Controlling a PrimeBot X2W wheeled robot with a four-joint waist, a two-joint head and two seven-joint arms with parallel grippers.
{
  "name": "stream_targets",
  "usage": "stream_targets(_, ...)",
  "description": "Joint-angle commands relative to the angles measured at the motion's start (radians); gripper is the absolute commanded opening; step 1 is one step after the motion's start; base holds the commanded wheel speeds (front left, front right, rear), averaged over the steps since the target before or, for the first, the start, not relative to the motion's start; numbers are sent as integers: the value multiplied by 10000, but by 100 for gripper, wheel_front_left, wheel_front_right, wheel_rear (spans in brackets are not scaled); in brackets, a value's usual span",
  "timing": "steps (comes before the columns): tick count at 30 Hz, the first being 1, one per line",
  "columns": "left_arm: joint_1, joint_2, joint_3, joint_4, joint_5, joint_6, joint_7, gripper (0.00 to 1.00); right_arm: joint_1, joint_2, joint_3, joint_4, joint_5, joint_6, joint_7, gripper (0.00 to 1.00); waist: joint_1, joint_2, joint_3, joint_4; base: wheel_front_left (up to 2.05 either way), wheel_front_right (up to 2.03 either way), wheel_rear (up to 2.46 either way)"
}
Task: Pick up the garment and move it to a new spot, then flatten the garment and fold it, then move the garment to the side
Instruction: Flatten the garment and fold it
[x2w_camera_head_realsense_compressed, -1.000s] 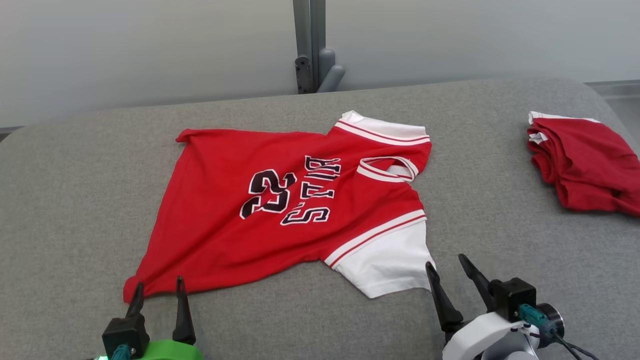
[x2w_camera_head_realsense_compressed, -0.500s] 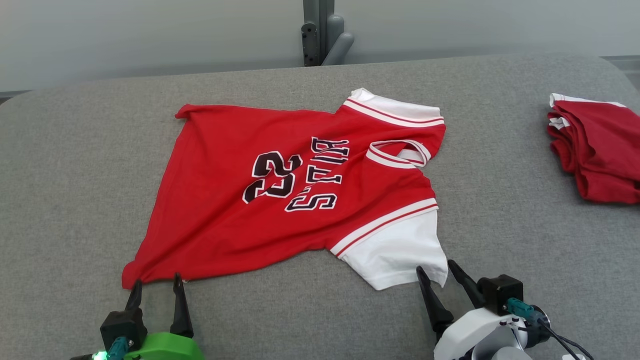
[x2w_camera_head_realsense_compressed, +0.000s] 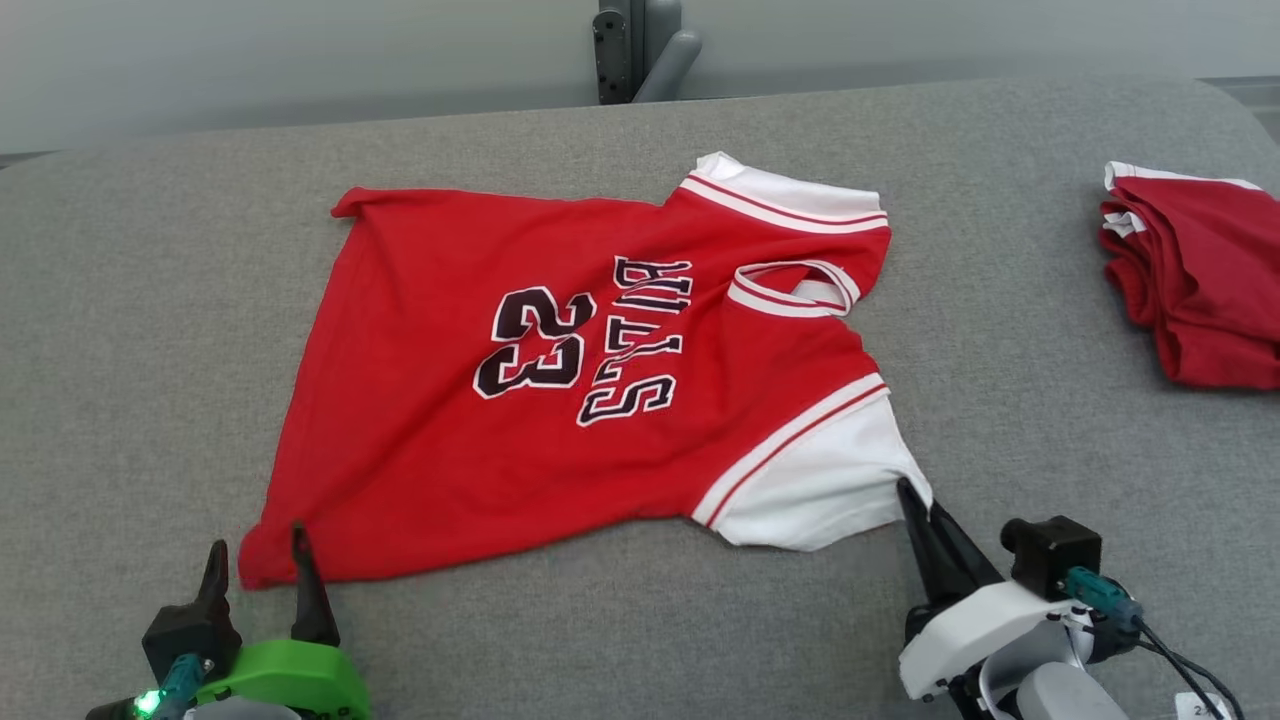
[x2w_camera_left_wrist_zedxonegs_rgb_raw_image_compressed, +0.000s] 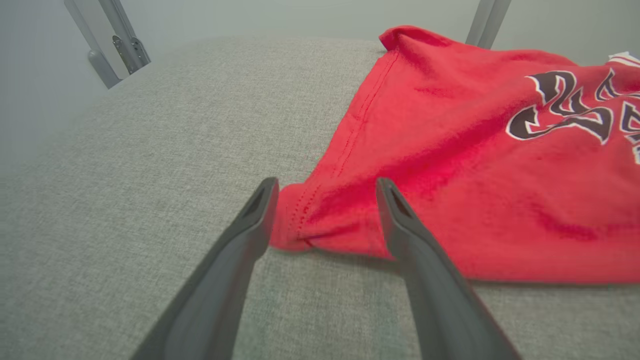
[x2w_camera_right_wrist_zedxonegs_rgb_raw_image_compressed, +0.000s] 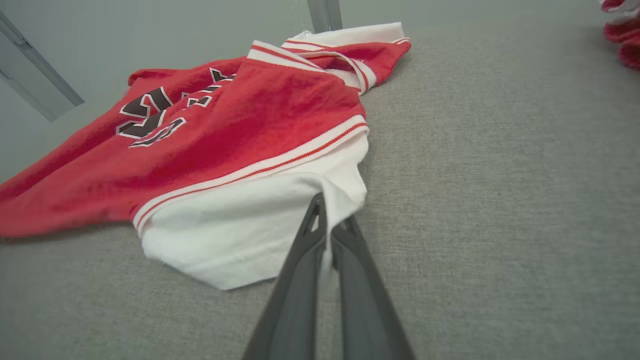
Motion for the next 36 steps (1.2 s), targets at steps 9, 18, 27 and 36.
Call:
stream_targets(9, -66, 39, 42, 632, -347, -259, -30, 100, 493, -223, -543, -387, -113, -12, -31, 0, 0, 94, 126, -442, 0, 0, 0)
stream_targets(18, -284, 36, 170, 1426, -825, -96, -10, 100, 319, -206, -486, -440, -170, -12, -31, 0, 0, 94, 202, -570, 0, 0, 0)
stream_targets(27, -379, 19, 78, 1835, -1036, -443, 3, 0, 323, -176, -543, -549, -212, -12, -31, 0, 0, 94, 149, -599, 0, 0, 0)
stream_targets(36, -960, 41, 127, -1072, -949, -1015, -19, 0, -363, -142, -576, -2452, 789, -10, -31, 0, 0, 94, -470, -378, 0, 0, 0)
